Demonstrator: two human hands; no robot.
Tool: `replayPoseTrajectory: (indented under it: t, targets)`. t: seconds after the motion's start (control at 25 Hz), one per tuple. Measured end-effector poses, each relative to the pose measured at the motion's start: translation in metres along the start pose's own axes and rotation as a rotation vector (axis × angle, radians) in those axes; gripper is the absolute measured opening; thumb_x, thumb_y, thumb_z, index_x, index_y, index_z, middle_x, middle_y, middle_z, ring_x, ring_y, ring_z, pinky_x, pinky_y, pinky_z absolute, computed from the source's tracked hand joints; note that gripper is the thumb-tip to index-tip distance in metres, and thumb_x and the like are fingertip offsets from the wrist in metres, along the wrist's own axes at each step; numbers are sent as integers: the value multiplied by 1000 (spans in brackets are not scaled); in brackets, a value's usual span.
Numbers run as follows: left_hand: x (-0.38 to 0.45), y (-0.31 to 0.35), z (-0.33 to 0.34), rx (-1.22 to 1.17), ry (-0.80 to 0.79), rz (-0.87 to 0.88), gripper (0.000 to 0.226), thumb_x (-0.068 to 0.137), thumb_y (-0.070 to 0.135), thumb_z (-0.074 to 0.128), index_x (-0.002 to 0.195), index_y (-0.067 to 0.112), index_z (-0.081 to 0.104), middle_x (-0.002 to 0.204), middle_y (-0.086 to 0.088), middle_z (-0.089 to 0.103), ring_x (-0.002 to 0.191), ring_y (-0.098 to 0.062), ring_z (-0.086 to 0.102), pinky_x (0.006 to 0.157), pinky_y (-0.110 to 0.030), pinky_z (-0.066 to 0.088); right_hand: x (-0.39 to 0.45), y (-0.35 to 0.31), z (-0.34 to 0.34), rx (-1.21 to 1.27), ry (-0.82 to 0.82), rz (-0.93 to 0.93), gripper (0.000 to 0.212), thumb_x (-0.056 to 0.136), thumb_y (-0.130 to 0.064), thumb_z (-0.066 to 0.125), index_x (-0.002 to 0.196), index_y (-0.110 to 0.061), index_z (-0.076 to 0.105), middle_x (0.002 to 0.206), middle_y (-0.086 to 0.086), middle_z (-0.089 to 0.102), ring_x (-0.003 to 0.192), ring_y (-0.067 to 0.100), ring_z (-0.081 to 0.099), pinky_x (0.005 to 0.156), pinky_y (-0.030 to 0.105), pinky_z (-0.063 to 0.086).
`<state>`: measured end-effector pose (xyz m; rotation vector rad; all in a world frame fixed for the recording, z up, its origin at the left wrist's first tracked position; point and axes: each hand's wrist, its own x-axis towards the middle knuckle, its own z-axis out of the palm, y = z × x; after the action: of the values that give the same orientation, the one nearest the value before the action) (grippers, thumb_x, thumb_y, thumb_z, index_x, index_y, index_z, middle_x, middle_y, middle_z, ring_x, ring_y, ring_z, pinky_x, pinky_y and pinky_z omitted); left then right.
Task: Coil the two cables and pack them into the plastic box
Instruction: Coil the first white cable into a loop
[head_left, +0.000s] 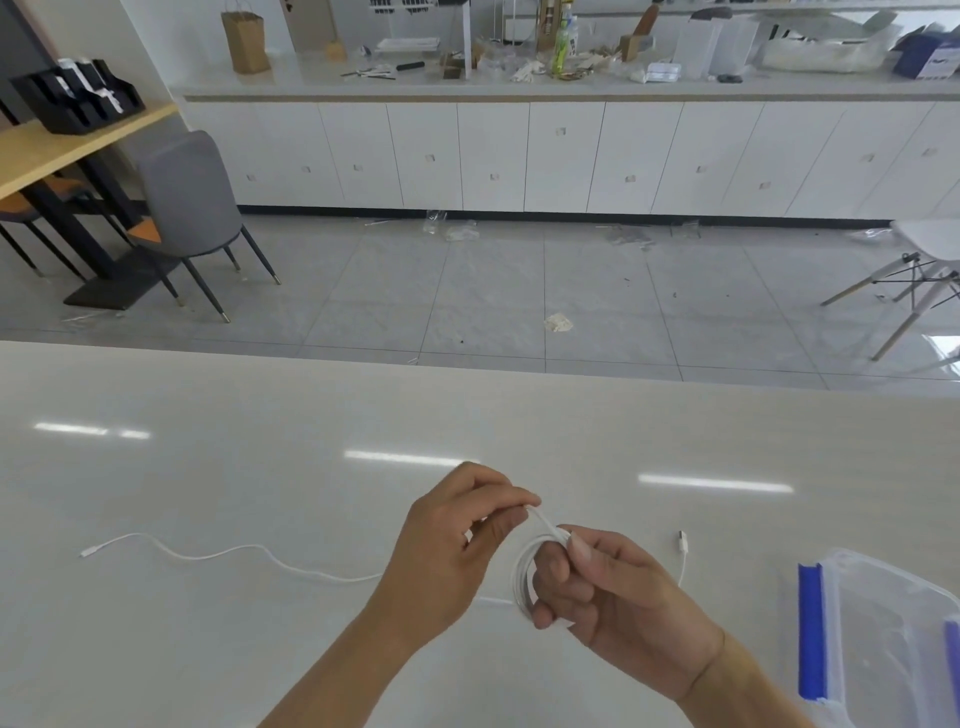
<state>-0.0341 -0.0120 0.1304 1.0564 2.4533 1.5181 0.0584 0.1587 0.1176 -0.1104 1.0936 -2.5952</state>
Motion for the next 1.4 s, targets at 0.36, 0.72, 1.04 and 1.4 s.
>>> replayPoseTrajectory:
  t: [0.36,0.72,1.04,1.4]
  targets:
    - [-1,-5,7,-514,-30,-400,9,88,8,71,92,8,79,82,-3,80,72,-15,73,61,-21,56,3,7,-2,164,95,-41,24,98,-23,60,88,-1,60,68,0,41,57,12,45,74,33,53]
    - [-7,-15,4,-679,-106,-486,24,80,26,75,95,7,78,92,-23,76,83,-34,72,79,-41,61,4,0,-1,151,143,45,24,95,-23,64,83,-2,61,64,0,41,50,10,45,68,32,56]
    - [-13,-16,14,-939,-81,-614,29,78,19,77,101,1,74,97,-17,75,85,-28,71,74,-34,59,9,0,1,70,204,38,28,96,-25,55,78,-5,61,62,-2,41,48,10,42,65,30,54]
    - [-12,-12,14,-576,-200,-553,10,86,10,73,87,18,80,81,-8,73,70,-17,55,60,-22,45,7,0,-1,-32,284,17,28,96,-24,54,75,-5,59,58,-4,38,46,9,37,53,25,49]
